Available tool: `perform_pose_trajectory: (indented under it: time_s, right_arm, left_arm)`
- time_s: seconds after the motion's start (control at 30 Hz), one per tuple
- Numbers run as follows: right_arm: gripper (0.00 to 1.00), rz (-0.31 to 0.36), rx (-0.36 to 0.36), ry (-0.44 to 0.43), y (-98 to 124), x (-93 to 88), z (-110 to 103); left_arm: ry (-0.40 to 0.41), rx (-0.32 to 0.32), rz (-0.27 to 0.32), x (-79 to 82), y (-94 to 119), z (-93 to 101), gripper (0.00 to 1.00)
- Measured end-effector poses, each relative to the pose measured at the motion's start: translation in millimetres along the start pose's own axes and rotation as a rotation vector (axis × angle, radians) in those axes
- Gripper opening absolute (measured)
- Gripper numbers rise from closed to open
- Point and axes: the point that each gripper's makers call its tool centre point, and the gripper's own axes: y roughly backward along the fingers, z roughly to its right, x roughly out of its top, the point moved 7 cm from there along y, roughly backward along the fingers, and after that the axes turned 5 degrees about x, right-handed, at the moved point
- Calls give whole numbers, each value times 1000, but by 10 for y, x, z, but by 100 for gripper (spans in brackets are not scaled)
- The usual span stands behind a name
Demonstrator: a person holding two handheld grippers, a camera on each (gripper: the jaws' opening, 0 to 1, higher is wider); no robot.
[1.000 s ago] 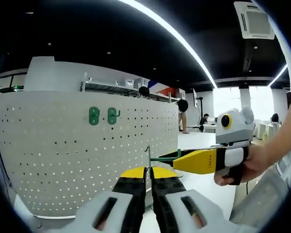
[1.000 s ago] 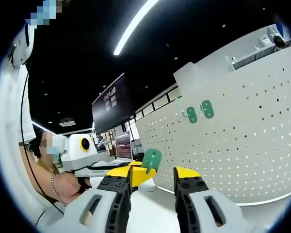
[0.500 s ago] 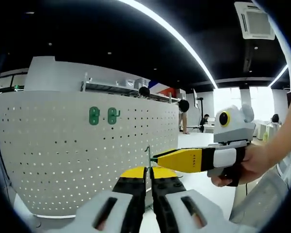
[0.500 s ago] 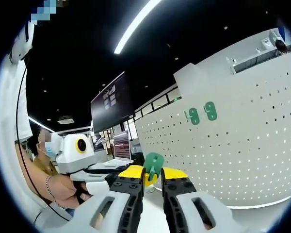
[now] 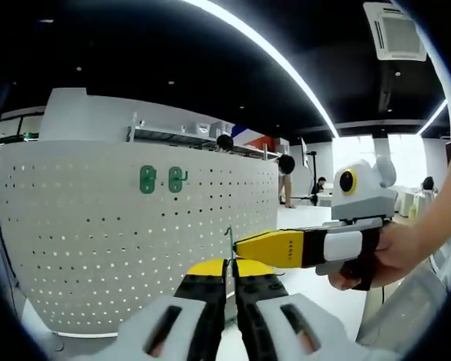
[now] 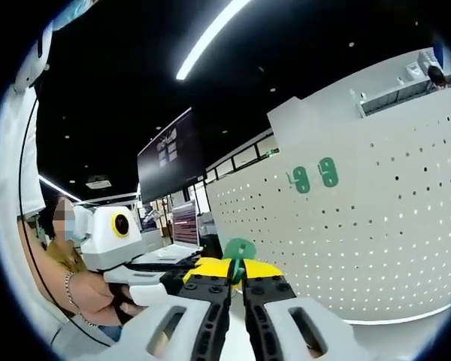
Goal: Insert the hook assembly into the mounting plate slot until the hook locks in place.
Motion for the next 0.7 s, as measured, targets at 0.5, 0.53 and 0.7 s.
perform_pose_trajectory:
  time_s: [0.5, 0.53, 0.7]
  right_arm:
    - [1, 1, -9, -4, 4, 14, -8]
    - [1, 1, -10, 1, 5, 17, -12]
    - [1, -5, -12, 2, 0, 19, -13]
  left_arm:
    - [8, -2, -1, 4, -3, 8, 3]
    - [5, -1, 0, 7, -3, 10, 3]
    - [17, -7, -12, 5, -16, 4, 7]
